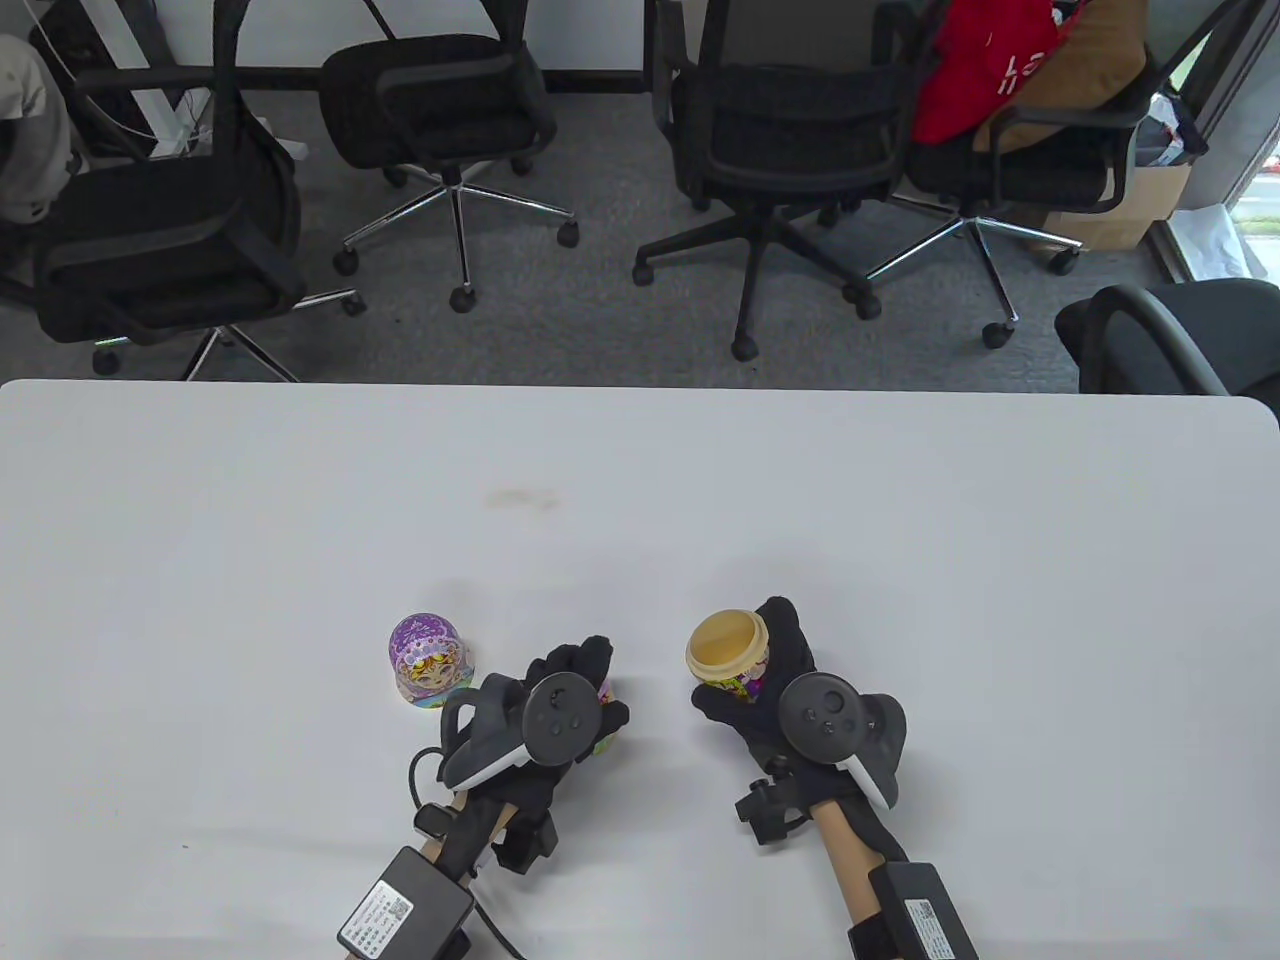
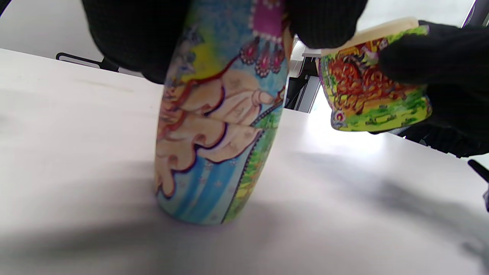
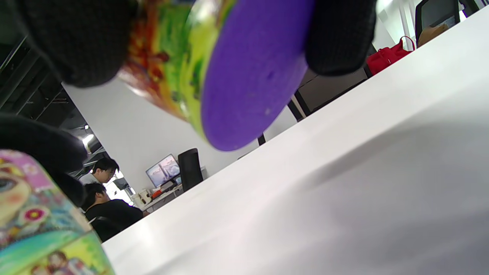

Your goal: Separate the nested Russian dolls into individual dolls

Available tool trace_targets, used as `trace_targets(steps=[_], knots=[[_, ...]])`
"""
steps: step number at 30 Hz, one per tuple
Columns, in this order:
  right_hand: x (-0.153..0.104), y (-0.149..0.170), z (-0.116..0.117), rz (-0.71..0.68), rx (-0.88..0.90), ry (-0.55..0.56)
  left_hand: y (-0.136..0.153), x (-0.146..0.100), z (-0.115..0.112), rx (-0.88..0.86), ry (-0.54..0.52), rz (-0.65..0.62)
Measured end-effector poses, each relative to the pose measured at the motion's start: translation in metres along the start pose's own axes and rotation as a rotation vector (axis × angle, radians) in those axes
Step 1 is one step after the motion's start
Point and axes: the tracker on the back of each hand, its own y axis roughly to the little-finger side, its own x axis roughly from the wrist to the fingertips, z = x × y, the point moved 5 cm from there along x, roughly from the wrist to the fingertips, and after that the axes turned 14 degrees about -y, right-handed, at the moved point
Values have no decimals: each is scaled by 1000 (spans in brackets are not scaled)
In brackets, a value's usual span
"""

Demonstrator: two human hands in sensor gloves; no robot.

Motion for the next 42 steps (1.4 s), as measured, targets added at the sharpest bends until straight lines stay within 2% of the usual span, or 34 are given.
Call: trace_targets(steps=[5,9,14,18,25,33,42], knots=[[0,1,-1,0,0,11,-1,-1,2,3,-17,-6],[-1,1,-3,-3,2,21,8,-1,21,-60,-104,35],[-1,1,-3,-4,4,25,41,-4,45,-133,-211,171],[-1,0,-4,-5,3,25,78,-8,53,-89,-262,292],[-1,0,-4,-7,5,25,129,-18,36,35,-200,464],[-1,-2,-4,-9,3,19,156,-23,8,48,-56,553],[-1,-5,-3,-17,-6,16,155,-22,12,69,-139,511]])
